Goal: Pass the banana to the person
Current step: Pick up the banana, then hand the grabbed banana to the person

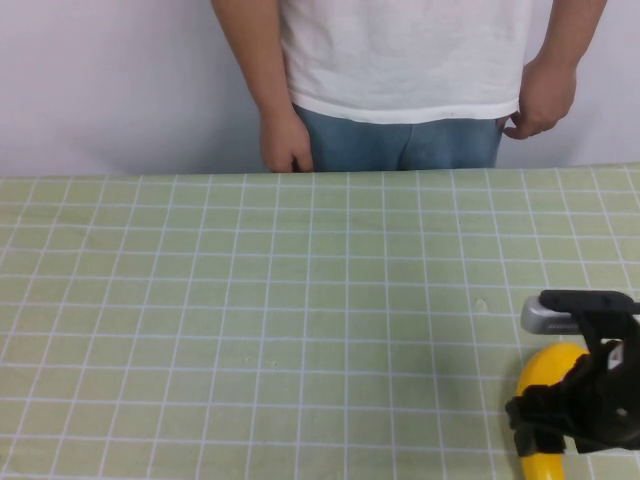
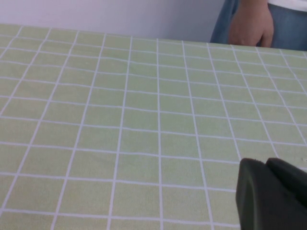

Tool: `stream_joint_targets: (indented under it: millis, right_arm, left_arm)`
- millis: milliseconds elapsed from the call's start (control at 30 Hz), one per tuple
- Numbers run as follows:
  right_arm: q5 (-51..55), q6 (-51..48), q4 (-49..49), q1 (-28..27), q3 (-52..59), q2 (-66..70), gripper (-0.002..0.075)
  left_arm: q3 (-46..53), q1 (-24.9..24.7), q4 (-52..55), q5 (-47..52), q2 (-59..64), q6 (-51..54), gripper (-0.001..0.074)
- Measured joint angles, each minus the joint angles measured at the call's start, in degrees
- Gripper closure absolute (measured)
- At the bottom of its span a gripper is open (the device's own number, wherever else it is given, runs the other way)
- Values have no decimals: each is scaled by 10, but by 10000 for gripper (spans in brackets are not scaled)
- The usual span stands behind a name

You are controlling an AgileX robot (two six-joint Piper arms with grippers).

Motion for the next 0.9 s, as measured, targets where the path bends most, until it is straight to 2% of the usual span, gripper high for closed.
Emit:
stream_joint_targets:
  millis: [333, 367, 467, 633, 767, 900]
  right_arm:
    - [-76, 2, -18, 0, -1, 110, 298]
    - [-78, 2, -18, 0, -1, 117, 328]
    - [-78, 0, -19, 0, -1, 124, 488]
    - [-48, -26, -27, 0, -22, 118, 480]
    - [-27, -43, -71, 0, -62, 80, 480]
    - [-14, -121, -111, 0, -116, 31, 480]
  left_arm:
    - [0, 0, 0, 0, 0, 0, 738]
    - [0, 0, 0, 0, 0, 0, 738]
    - [0, 0, 0, 0, 0, 0, 738]
    - [0, 0, 0, 0, 0, 0, 738]
    - [0, 0, 0, 0, 0, 0, 738]
    - [0, 0, 0, 0, 0, 0, 738]
